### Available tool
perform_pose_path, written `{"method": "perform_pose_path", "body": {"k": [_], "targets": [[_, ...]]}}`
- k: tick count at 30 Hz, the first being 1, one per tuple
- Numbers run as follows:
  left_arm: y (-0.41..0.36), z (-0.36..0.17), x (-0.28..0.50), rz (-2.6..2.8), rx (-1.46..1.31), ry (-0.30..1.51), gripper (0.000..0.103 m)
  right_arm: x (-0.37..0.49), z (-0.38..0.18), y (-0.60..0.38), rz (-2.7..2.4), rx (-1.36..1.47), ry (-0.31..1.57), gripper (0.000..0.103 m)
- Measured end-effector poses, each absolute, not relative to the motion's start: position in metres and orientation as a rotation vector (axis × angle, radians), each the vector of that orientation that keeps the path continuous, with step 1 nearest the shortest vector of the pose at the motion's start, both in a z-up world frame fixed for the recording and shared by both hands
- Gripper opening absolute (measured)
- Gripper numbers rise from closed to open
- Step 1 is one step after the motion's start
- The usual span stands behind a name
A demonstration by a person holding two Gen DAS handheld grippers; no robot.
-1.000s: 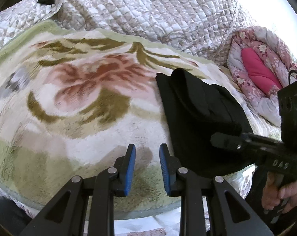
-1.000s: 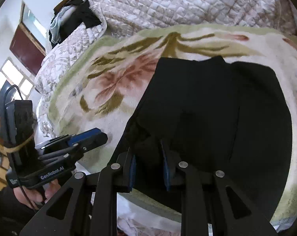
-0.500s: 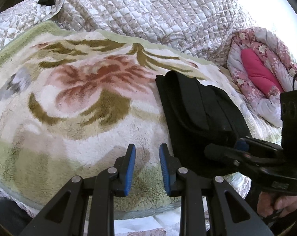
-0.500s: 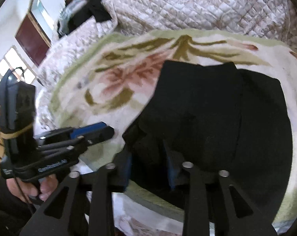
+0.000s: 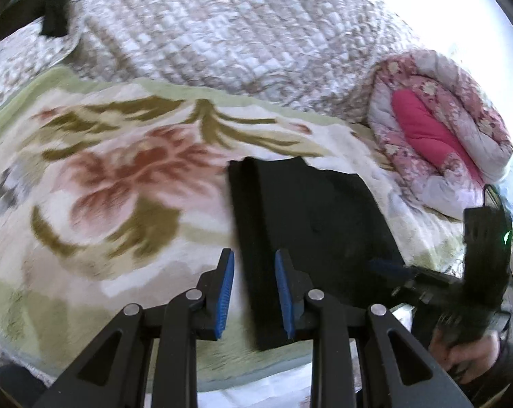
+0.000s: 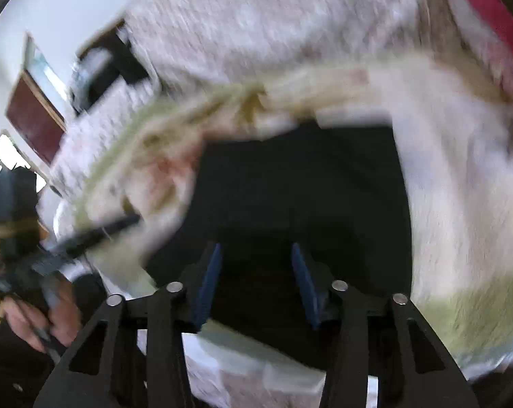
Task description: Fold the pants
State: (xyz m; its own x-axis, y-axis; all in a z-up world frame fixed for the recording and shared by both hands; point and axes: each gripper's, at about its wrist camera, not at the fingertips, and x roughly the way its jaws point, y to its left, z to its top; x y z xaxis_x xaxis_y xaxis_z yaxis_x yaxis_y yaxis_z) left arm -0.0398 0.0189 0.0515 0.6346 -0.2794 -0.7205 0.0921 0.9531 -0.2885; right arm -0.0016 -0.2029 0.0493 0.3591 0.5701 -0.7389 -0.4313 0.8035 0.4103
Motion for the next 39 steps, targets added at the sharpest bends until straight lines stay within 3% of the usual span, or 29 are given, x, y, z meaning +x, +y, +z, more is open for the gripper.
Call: {"method": "perform_pose_path", "body": {"k": [9, 15, 20, 22, 24, 31, 39], "targets": [[-0.018, 0.062, -0.003, -0.276, -0.169, 0.843, 0.027, 0.042, 0.068, -0.227, 0.592, 0.199, 0.953, 0.043], [-0.038, 0.055, 0.044, -0.291, -0.122, 0.836, 0.027, 0.085, 0.065, -0.227, 0.566, 0.129, 0.948, 0.027], [-0.033, 0.023, 0.065, -0.262, -0.105, 0.875, 0.027, 0.115, 0.036, -0.224, 0.517, 0.057, 0.997, 0.025], [-0.033, 0.019, 0.060, -0.271, -0.092, 0.842, 0.027, 0.122, 0.026, -0.235, 0.493, 0.091, 0.995, 0.004], [-0.034, 0.016, 0.057, -0.265, -0.071, 0.823, 0.026, 0.125, 0.020, -0.243, 0.495, 0.141, 0.987, 0.000], [-0.036, 0.019, 0.059, -0.257, -0.052, 0.825, 0.026, 0.116, 0.033, -0.244, 0.482, 0.125, 0.987, 0.003], [-0.034, 0.048, 0.020, -0.237, -0.062, 0.837, 0.026, 0.042, 0.066, -0.243, 0.518, 0.043, 0.938, 0.008]]}}
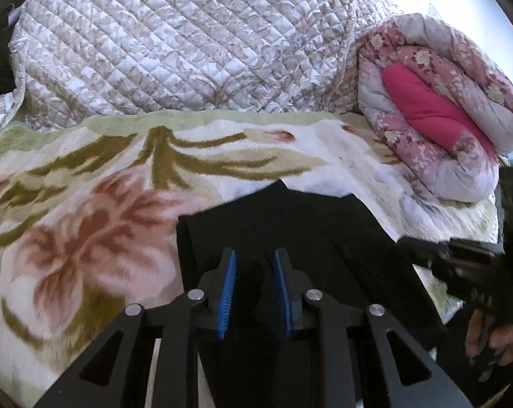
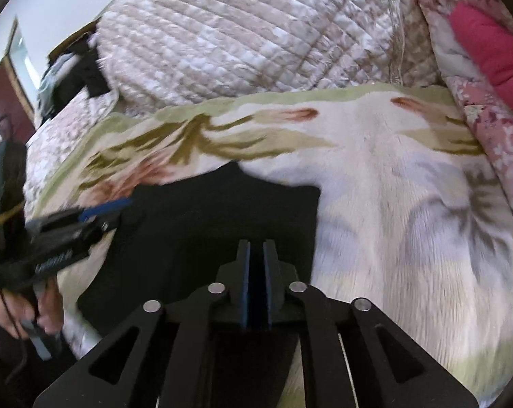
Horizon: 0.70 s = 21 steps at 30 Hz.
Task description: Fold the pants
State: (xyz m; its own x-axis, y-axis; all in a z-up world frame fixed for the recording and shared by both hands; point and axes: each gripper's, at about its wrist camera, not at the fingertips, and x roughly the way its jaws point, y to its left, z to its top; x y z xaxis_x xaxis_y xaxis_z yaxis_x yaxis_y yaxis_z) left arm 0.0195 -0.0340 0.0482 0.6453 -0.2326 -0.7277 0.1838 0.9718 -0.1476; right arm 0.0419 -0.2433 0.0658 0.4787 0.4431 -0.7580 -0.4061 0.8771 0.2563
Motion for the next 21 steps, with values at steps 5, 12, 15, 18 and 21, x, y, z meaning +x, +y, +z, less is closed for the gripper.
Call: {"method": "perform_pose_path", "body": {"k": [5, 12, 15, 18, 21], "targets": [[-0.040, 0.053, -0.015, -0.247, -0.047, 0.852, 0.026, -0.002, 0.073, -0.235, 0.552, -0.012, 0.925, 0.009], [-0.045, 0.041, -0.043, -0.254, -0.007, 0.888, 0.026, -0.023, 0.058, -0.223, 0.556, -0.070, 0.960, 0.009], [-0.043, 0.034, -0.048, -0.237, 0.003, 0.898, 0.026, -0.024, 0.049, -0.223, 0.557, -0.044, 0.983, 0.010], [-0.041, 0.032, -0.049, -0.221, 0.013, 0.897, 0.029, -0.025, 0.047, -0.221, 0.552, -0.061, 0.971, 0.010], [-0.039, 0.028, -0.048, -0.204, 0.003, 0.907, 0.034, -0.032, 0.042, -0.216, 0.552, -0.116, 0.942, 0.010]]}}
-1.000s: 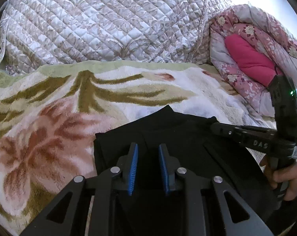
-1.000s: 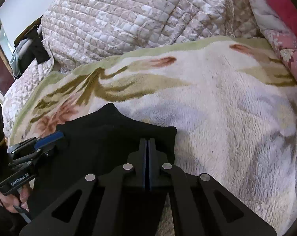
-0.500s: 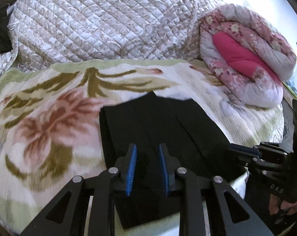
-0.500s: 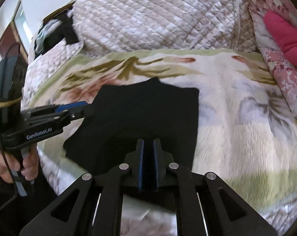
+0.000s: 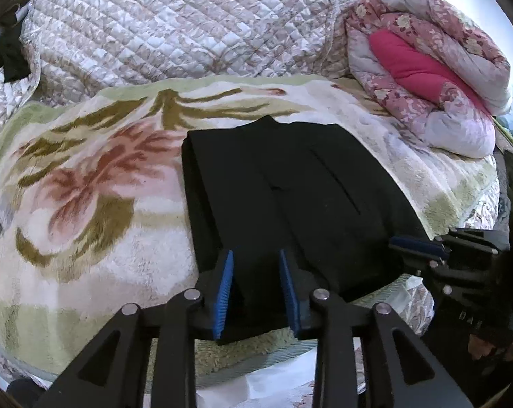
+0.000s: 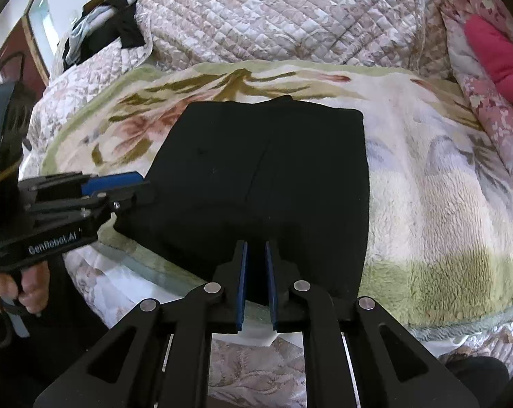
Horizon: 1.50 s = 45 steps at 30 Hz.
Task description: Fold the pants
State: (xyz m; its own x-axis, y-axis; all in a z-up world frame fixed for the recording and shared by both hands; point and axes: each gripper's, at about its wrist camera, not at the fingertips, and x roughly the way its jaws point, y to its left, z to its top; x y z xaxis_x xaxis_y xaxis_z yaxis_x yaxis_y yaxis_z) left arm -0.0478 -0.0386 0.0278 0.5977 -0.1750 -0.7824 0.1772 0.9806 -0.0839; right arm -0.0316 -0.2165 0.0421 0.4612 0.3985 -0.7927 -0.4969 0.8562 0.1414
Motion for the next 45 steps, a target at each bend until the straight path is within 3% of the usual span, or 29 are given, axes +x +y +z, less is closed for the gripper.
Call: {"method": "perform_pose_path", "body": {"k": [17, 45], "targets": [[-0.031, 0.042, -0.048, -0.188, -0.011, 0.894, 0.033, -0.027, 0.067, -0.237, 0.500, -0.039, 0.897, 0.010], [-0.041, 0.051, -0.056, -0.283, -0.055, 0.866, 0.033, -0.030, 0.056, -0.235, 0.541, -0.064, 0.931, 0.012]]}}
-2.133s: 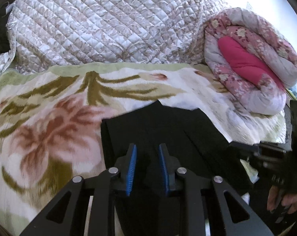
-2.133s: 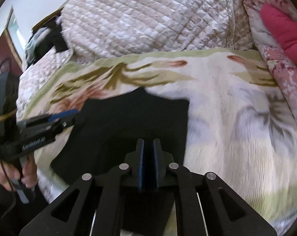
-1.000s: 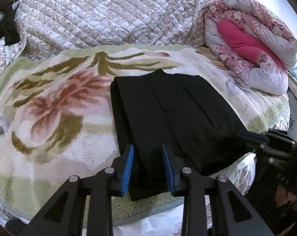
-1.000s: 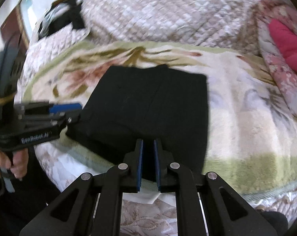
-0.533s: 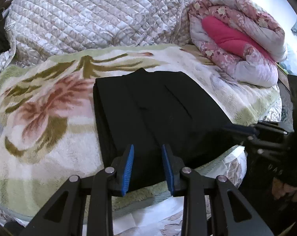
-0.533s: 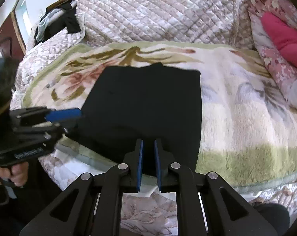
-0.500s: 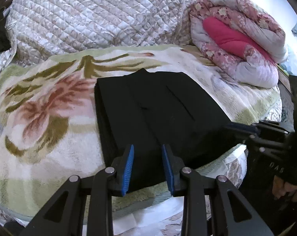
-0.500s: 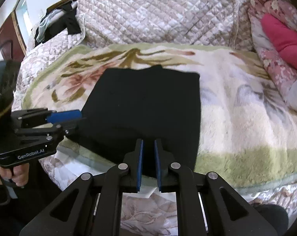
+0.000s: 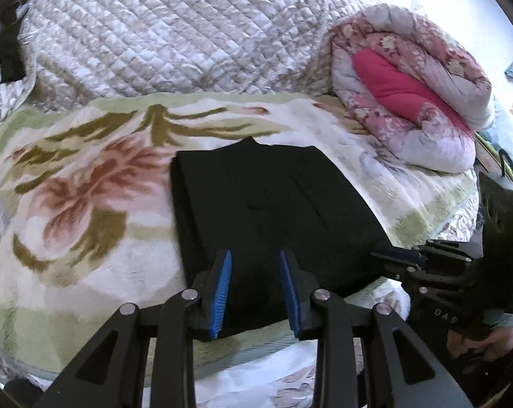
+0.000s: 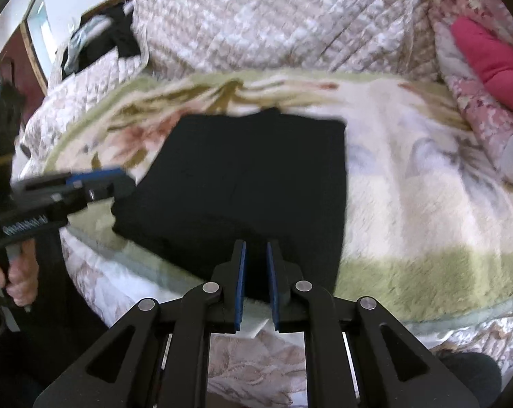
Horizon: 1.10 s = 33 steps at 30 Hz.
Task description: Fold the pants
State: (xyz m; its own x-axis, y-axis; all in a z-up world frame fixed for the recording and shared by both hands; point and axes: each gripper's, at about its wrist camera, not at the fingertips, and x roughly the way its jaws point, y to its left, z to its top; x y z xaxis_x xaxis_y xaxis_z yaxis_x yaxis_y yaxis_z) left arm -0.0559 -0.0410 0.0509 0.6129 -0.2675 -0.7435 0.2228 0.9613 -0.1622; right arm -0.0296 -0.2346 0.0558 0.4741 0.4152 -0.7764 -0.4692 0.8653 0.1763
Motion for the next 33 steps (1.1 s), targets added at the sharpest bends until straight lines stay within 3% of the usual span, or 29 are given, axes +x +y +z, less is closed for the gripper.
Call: {"method": "perform_pose_path", "body": {"k": [21, 23, 25, 33], "targets": [[-0.056, 0.034, -0.048, -0.319, -0.005, 0.913, 0.037, -0.022, 0.055, -0.234, 0.549, -0.042, 0.930, 0.014], [-0.056, 0.033, -0.048, -0.317, -0.001, 0.914, 0.038, -0.018, 0.059, -0.236, 0.540, -0.040, 0.918, 0.020], [-0.057, 0.034, -0.045, -0.310, 0.010, 0.915, 0.038, -0.012, 0.058, -0.238, 0.529, -0.035, 0.921, 0.039], [-0.048, 0.032, -0.023, -0.270, 0.016, 0.905, 0.038, 0.007, 0.052, -0.250, 0.480, 0.007, 0.920, 0.039]]}}
